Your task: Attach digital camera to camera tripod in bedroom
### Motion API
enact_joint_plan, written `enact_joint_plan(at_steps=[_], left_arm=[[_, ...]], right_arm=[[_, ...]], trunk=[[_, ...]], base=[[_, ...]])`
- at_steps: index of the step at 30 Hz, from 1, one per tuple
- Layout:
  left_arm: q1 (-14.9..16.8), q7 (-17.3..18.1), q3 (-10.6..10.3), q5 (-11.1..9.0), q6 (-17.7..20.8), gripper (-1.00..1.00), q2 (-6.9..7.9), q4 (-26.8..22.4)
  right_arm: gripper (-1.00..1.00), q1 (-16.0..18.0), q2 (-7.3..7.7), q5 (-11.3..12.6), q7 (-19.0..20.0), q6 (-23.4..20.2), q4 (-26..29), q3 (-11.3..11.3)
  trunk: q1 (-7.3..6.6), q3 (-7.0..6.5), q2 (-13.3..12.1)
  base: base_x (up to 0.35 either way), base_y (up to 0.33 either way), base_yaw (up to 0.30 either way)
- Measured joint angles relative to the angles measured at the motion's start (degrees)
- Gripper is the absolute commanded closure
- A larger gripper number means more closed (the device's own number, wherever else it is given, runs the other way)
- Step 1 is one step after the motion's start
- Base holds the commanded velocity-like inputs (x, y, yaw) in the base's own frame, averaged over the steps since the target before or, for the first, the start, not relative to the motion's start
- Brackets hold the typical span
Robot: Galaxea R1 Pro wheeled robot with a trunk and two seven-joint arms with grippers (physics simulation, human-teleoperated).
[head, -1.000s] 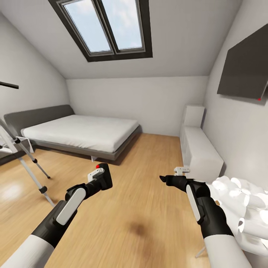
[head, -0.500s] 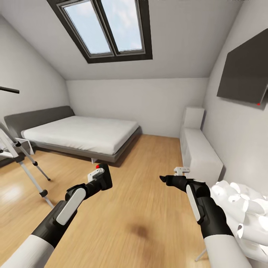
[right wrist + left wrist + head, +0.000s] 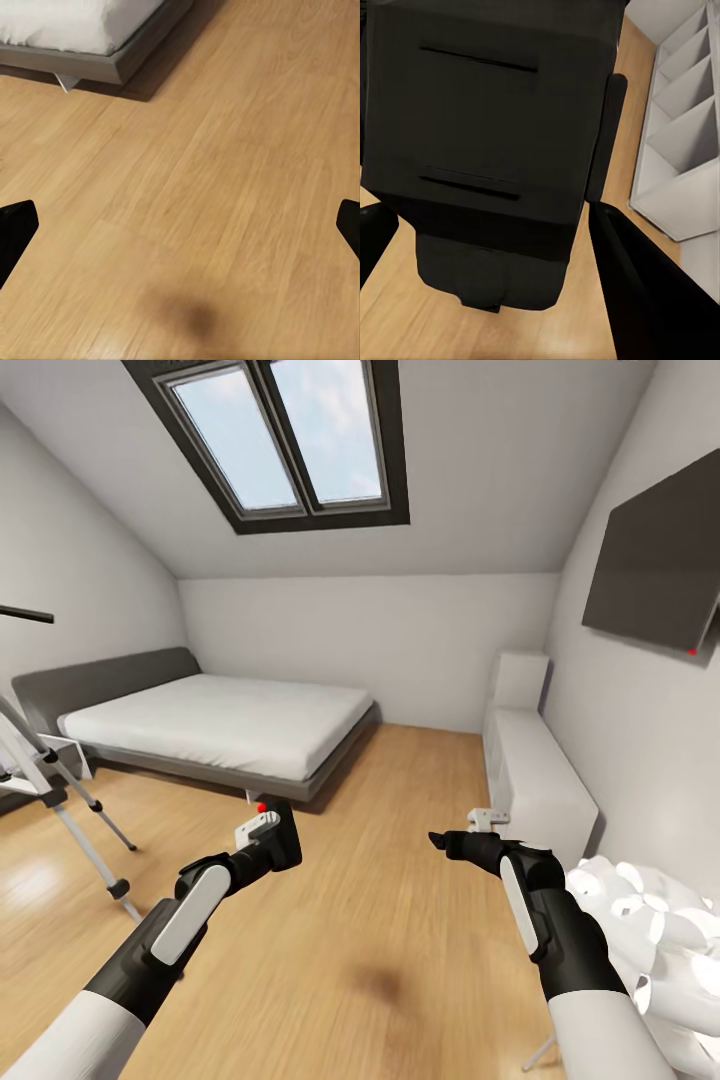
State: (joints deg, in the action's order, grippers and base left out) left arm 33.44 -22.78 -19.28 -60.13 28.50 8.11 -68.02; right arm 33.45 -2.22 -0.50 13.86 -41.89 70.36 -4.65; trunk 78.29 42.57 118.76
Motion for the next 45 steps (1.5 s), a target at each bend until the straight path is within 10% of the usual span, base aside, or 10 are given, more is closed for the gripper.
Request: enact_joint_plan(at_steps=[45], left_arm=[[0.00,0.18,0.00,-0.86,-0.02,1.00,0.00,0.09]], right_arm=[[-1.00,0.00,0.08,-0.12,0.07,0.40,-1.79,0.03]], trunk=[[-9.89,-8.08,-18.05]], base=[[0.000,0.000,0.000]])
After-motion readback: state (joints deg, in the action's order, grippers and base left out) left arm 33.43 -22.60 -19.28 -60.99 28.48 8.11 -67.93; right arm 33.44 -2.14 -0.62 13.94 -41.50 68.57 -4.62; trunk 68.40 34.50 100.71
